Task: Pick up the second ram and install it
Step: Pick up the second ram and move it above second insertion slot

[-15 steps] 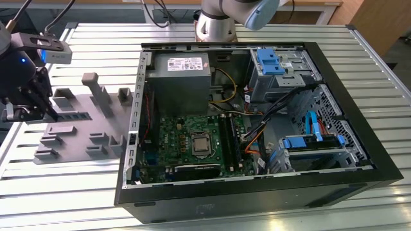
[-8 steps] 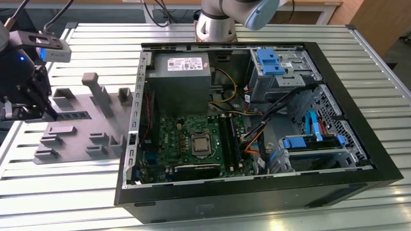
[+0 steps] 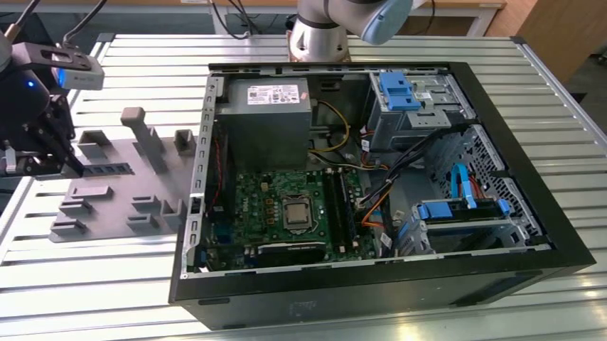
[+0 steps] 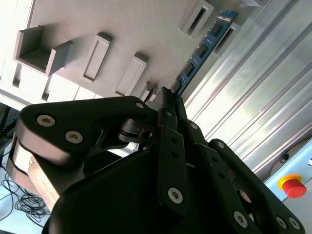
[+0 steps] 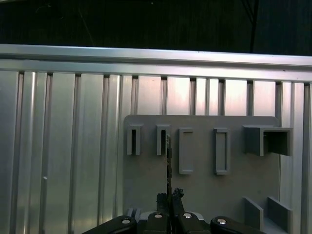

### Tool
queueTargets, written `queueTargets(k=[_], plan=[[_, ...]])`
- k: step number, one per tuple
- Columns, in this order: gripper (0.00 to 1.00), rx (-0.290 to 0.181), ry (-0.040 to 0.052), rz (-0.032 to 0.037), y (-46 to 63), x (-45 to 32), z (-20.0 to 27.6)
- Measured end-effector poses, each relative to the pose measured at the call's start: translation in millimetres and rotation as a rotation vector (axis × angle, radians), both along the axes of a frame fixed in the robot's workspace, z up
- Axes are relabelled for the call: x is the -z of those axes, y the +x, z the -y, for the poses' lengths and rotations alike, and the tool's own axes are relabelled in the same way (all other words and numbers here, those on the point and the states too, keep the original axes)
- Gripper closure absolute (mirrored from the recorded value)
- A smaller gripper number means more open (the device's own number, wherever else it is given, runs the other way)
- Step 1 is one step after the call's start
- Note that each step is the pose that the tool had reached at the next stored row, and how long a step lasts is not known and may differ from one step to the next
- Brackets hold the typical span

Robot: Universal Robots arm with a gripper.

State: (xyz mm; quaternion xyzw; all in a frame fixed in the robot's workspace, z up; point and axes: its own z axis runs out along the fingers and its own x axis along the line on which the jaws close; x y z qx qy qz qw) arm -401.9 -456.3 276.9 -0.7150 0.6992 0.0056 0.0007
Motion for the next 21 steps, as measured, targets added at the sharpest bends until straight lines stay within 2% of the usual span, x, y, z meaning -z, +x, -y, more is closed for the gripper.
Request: queueTargets(k=[21], plan=[[0.86, 0.000, -0.0001, -0.0001, 0.0, -8.4, 0.0]])
